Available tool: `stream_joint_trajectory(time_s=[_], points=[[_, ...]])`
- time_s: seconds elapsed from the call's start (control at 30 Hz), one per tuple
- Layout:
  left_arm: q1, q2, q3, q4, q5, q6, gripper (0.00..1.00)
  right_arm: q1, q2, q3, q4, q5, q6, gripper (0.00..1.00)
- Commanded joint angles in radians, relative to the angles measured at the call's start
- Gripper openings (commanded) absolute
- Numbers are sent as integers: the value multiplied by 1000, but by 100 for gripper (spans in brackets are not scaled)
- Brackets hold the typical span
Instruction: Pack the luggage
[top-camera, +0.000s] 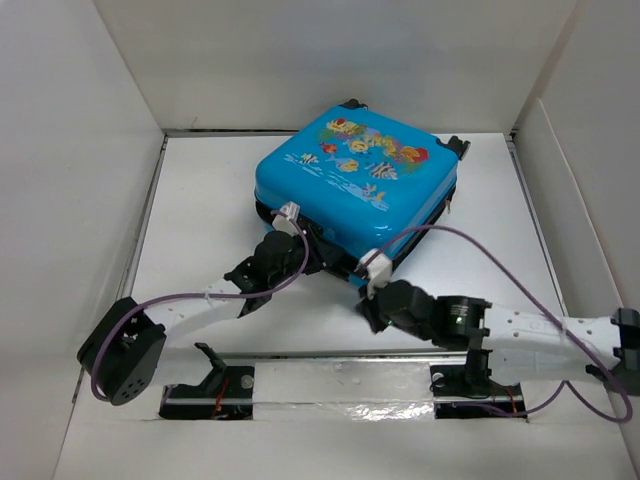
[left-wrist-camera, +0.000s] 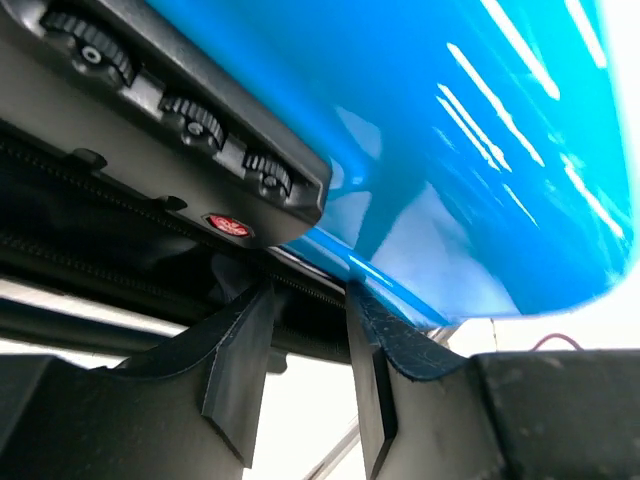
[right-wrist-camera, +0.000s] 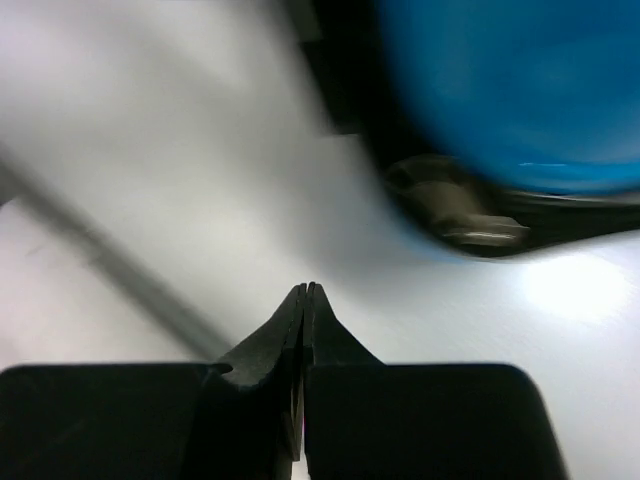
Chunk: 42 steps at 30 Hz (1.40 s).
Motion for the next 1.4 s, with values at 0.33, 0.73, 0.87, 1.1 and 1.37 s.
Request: stream_joint_trajectory(time_s=[0.33,0.73,0.87,1.1,1.37], points=[[-42,-40,-36,103,-127,-35,32,232,392,221,342,157,154,0],[144,-444,210,-338,-337,138,72,102,-143,-11,111,329,228,0],[402,-322,367,-382,-223,105,78,-108,-308,15,24,372,120,10],[816,34,486,-322,118,63,79,-713,-312,19,142,0,-90,80],[825,607,804,-361,308,137,79,-1338,-29,-2,428,-642,-34,100]])
